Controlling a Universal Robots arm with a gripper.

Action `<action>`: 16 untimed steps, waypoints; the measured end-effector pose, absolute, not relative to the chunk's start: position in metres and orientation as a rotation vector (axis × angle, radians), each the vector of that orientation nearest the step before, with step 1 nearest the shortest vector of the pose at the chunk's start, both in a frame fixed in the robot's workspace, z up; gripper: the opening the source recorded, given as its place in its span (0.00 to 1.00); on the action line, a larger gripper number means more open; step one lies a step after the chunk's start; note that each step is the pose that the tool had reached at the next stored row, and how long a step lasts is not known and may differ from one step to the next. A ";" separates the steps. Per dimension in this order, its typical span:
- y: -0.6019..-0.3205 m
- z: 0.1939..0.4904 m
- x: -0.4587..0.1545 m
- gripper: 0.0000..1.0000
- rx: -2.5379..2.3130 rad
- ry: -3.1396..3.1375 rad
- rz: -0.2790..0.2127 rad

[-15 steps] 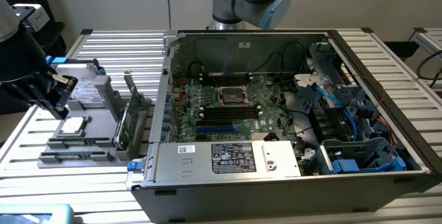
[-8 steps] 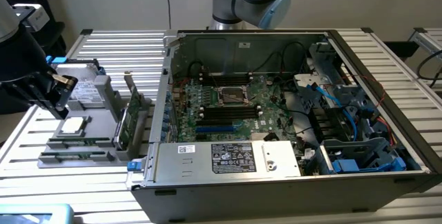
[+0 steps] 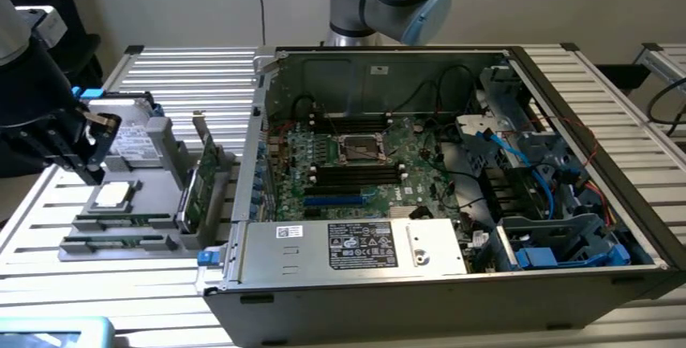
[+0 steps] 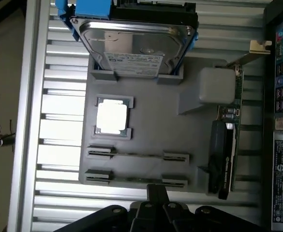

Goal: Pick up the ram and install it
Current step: 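Pick up the ram and move it above insertion slot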

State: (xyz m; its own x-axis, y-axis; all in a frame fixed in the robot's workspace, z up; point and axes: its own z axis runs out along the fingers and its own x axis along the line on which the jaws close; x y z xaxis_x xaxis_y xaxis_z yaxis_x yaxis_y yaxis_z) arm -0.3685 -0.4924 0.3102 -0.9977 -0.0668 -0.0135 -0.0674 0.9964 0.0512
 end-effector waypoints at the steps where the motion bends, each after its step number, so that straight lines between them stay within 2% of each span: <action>1: -0.492 0.310 -0.369 0.11 -0.134 3.126 0.081; 16: -0.492 0.306 -0.369 0.11 -0.561 3.086 0.083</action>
State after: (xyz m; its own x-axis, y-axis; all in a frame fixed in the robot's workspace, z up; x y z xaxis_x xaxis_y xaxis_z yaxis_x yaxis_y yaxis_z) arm -0.3685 -0.4924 0.3061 -0.9361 -0.3514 -0.0135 -0.3516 0.9348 0.0511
